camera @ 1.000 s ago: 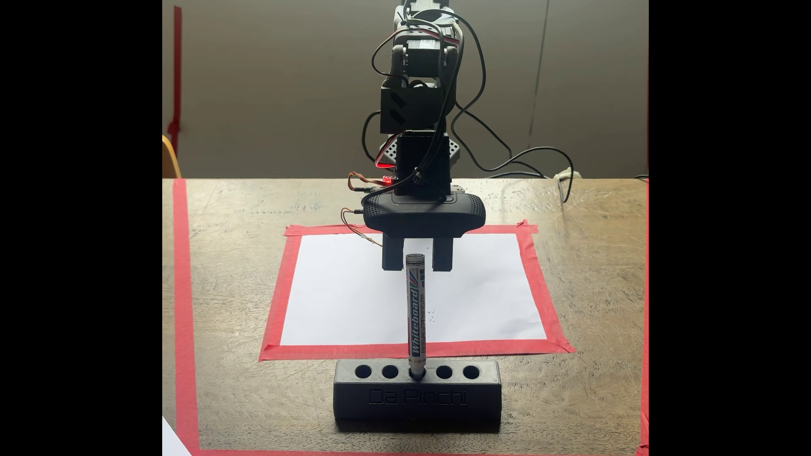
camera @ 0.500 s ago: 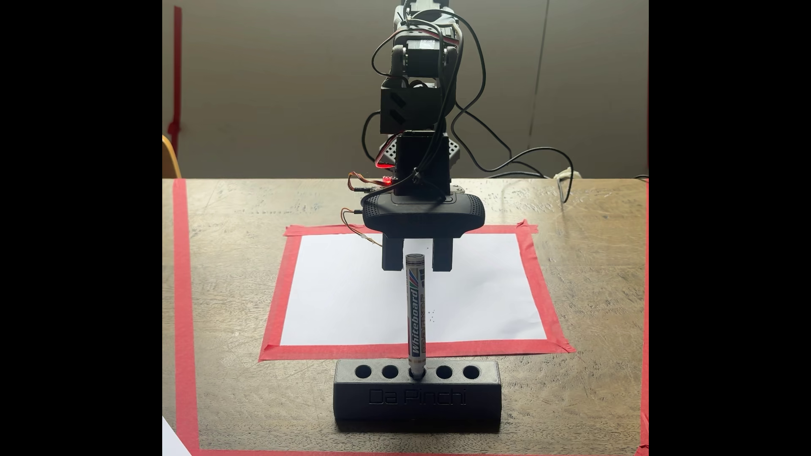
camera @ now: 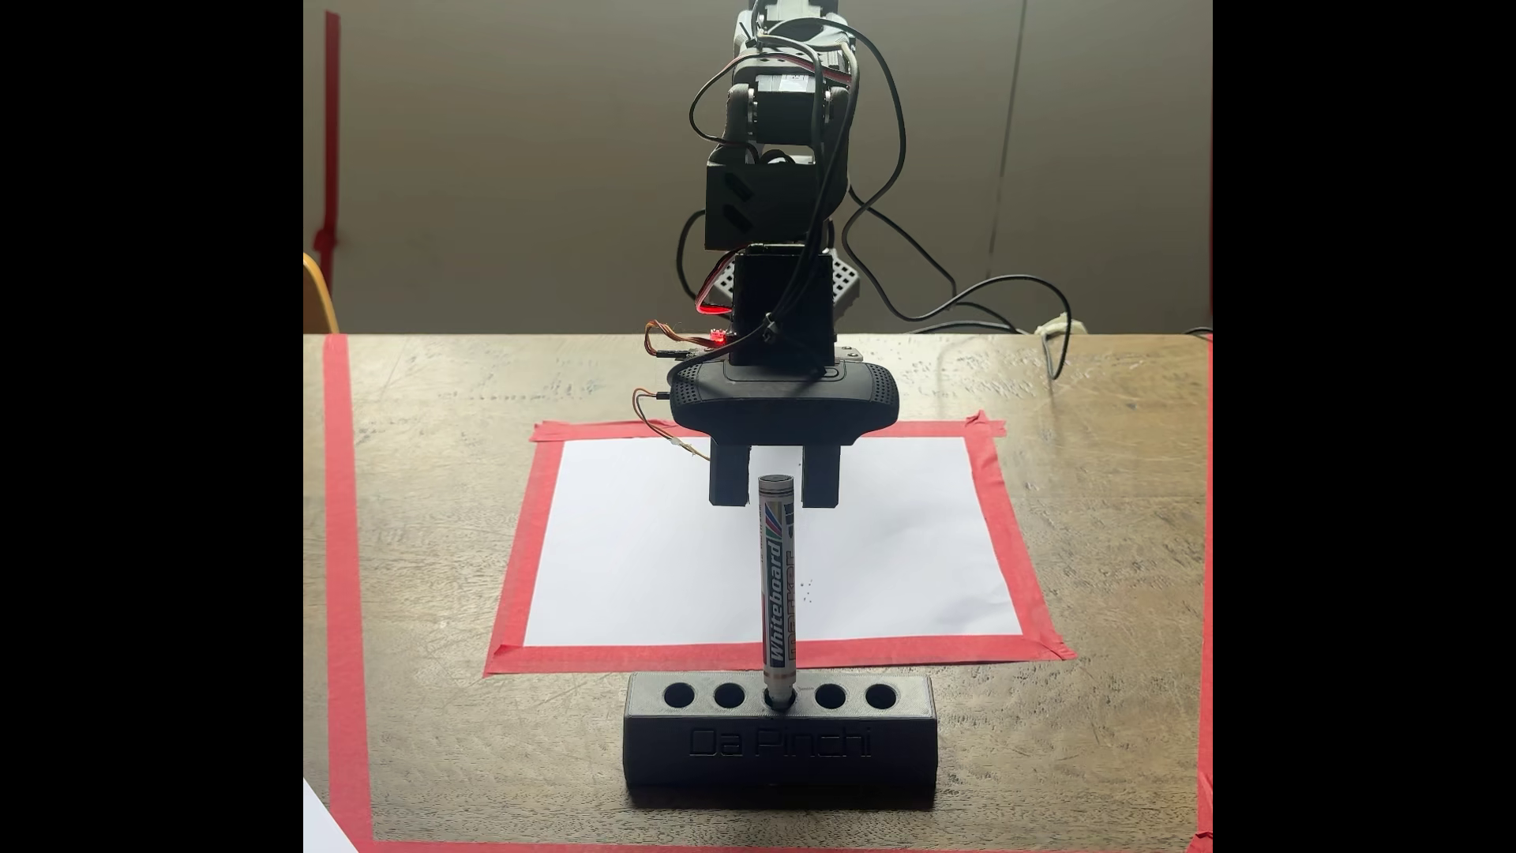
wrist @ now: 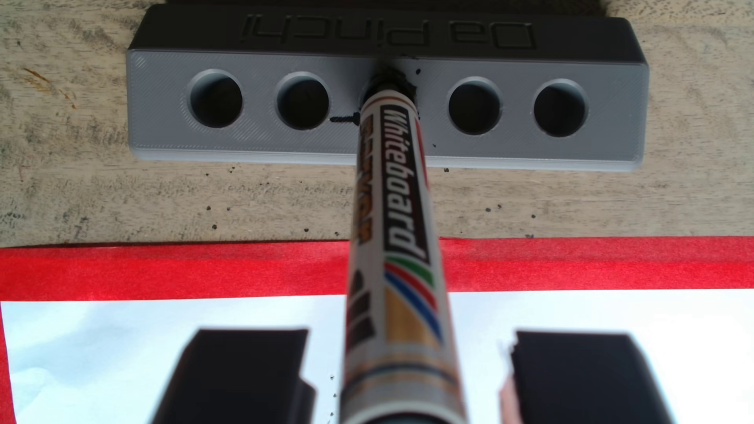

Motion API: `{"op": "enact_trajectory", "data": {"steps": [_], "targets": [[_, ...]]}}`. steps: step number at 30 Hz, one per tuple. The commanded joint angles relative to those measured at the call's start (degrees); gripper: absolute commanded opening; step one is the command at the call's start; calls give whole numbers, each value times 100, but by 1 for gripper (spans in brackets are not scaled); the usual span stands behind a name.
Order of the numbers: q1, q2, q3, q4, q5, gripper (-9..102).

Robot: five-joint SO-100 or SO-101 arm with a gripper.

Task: Pick up a pen

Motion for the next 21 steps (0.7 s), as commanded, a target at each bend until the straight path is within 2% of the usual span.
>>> {"op": "enact_trajectory", "data": {"steps": [1,21], "targets": [[0,167,-378,-158,0,78],[-62,167,-378,-158,-44,46]]}}
